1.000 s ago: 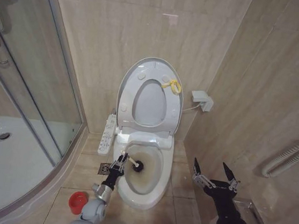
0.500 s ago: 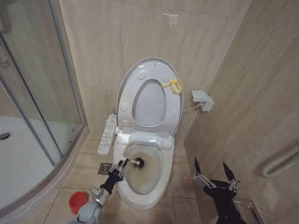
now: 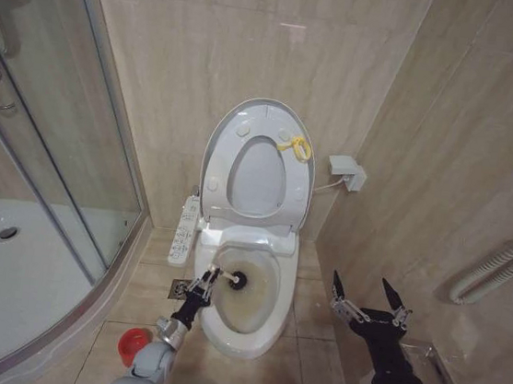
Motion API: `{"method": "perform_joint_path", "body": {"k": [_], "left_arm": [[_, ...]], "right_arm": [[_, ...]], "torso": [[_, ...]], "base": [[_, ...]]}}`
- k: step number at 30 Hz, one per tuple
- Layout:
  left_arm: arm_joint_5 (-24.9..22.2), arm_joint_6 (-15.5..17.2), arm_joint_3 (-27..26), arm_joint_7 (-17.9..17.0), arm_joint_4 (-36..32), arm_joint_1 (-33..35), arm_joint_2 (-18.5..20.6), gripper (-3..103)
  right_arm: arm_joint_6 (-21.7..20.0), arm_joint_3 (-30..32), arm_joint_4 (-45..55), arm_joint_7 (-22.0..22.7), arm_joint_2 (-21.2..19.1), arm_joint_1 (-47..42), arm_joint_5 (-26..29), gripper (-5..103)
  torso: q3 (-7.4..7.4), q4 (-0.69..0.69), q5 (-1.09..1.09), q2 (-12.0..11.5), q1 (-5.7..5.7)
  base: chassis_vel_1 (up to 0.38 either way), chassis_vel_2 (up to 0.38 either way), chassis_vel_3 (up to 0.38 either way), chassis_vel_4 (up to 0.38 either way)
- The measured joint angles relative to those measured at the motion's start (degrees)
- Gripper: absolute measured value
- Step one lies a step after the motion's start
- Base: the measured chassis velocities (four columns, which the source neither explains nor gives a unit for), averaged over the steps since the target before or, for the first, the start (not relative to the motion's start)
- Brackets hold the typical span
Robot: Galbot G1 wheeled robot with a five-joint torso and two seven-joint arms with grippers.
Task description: Open the toilet lid, clean the toilet bowl with a toilet brush, close the toilet lid, and flush.
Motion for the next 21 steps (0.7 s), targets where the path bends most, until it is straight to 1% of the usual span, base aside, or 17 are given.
{"method": "perform_joint_path", "body": {"k": [2,4,5,6,7,8,10,11,12,13,14,15,16,18,19,20,21], "left_arm": [[-0.52,0.03,0.39,-0.51,-1.44,-0.34,0.0,18],[1.42,0.57,0.75,-1.09,-0.21,-0.67,-0.07,18],[1.42,0.57,0.75,-1.09,-0.21,-0.67,-0.07,18],[2.39,0.63,0.68,-0.99,0.6,-0.71,-0.13,18],[5.77,-0.33,-0.27,0.41,4.13,-0.94,-0.5,18],[6.34,-0.77,-0.55,0.86,4.88,-0.95,-0.55,18],[6.07,-1.2,-0.72,1.41,5.1,-0.85,-0.55,18],[4.58,-1.35,-0.68,1.63,4.29,-0.62,-0.48,18],[3.01,-1.35,-0.57,1.65,3.0,-0.45,-0.4,18],[0.41,-1.35,-0.46,1.57,0.74,-0.53,-0.42,18],[0.41,-1.35,-0.46,1.57,0.74,-0.53,-0.42,18],[-1.04,-1.24,-0.35,0.94,-0.23,-0.64,-0.44,18],[-1.52,-0.98,-0.26,0.23,-0.64,-0.77,-0.51,18],[2.63,-0.95,-0.82,-0.12,1.29,-0.79,-0.67,18],[2.63,-0.95,-0.82,-0.12,1.29,-0.79,-0.67,18],[4.78,-1.06,-1.16,0.15,2.68,-0.67,-0.7,18],[5.64,-1.59,-1.47,1.2,4.29,-0.08,-0.56,18]], "right_arm": [[0.0,0.0,0.0,0.0,0.0,0.0,0.0,100],[0.0,0.0,0.0,0.0,0.0,0.0,0.0,100],[0.0,0.0,0.0,0.0,0.0,0.0,0.0,100],[0.0,0.0,0.0,0.0,0.0,0.0,0.0,100],[0.0,0.01,0.0,0.0,0.0,0.0,0.0,100],[0.0,0.0,0.0,0.0,0.0,0.0,0.0,100],[0.0,0.0,0.0,0.0,0.0,0.0,0.0,100],[0.0,0.0,0.0,0.0,0.0,0.0,0.0,100],[0.0,0.0,0.0,0.0,0.0,0.0,0.0,100],[0.0,0.0,0.0,0.0,0.0,0.0,0.0,100],[0.0,0.0,0.0,0.0,0.0,0.0,0.0,100],[0.0,0.0,0.0,0.0,0.0,0.0,0.0,100],[0.0,0.0,0.0,0.0,0.0,0.0,0.0,100],[0.0,0.0,0.0,0.01,0.0,0.0,0.0,100],[0.0,0.0,0.0,0.01,0.0,0.0,0.0,100],[0.0,0.0,0.0,-0.01,0.0,0.0,0.0,100],[0.0,0.0,0.0,0.0,0.0,0.0,0.0,100]], "torso": [[0.0,-0.02,0.0,0.0,0.0],[0.0,-0.04,0.0,0.0,0.0],[0.0,-0.04,0.0,0.0,0.0],[0.0,-0.03,0.0,0.0,0.0],[0.01,-0.02,-0.02,0.0,0.0],[0.01,-0.02,-0.03,-0.01,0.0],[0.01,0.0,-0.02,-0.01,0.0],[0.0,-0.01,-0.01,0.0,0.0],[0.0,0.02,-0.01,0.0,0.0],[0.0,-0.02,0.0,0.0,0.0],[0.0,-0.02,0.0,0.0,0.0],[-0.01,-0.02,0.0,0.0,0.0],[0.0,-0.03,0.01,0.0,0.0],[-0.01,-0.03,0.0,0.0,0.0],[-0.01,-0.03,0.0,0.0,0.0],[0.0,-0.04,0.0,0.0,0.0],[0.01,-0.01,-0.02,-0.01,0.0]], "base": [[0.0,0.0,0.0,0.0],[0.0,0.0,0.0,0.0],[0.0,0.0,0.0,0.0],[0.0,0.0,0.0,0.0],[0.0,0.0,0.0,0.0],[0.0,0.0,0.0,0.0],[0.0,0.0,0.0,0.0],[0.0,0.0,0.0,0.0],[0.0,0.0,0.0,0.0],[0.0,0.0,0.0,0.0],[0.0,0.0,0.0,0.0],[0.0,0.0,0.0,0.0],[0.0,0.0,0.0,0.0],[0.0,0.0,0.0,0.0],[0.0,0.0,0.0,0.0],[0.0,0.0,0.0,0.0],[0.0,0.0,0.0,0.0]]}}
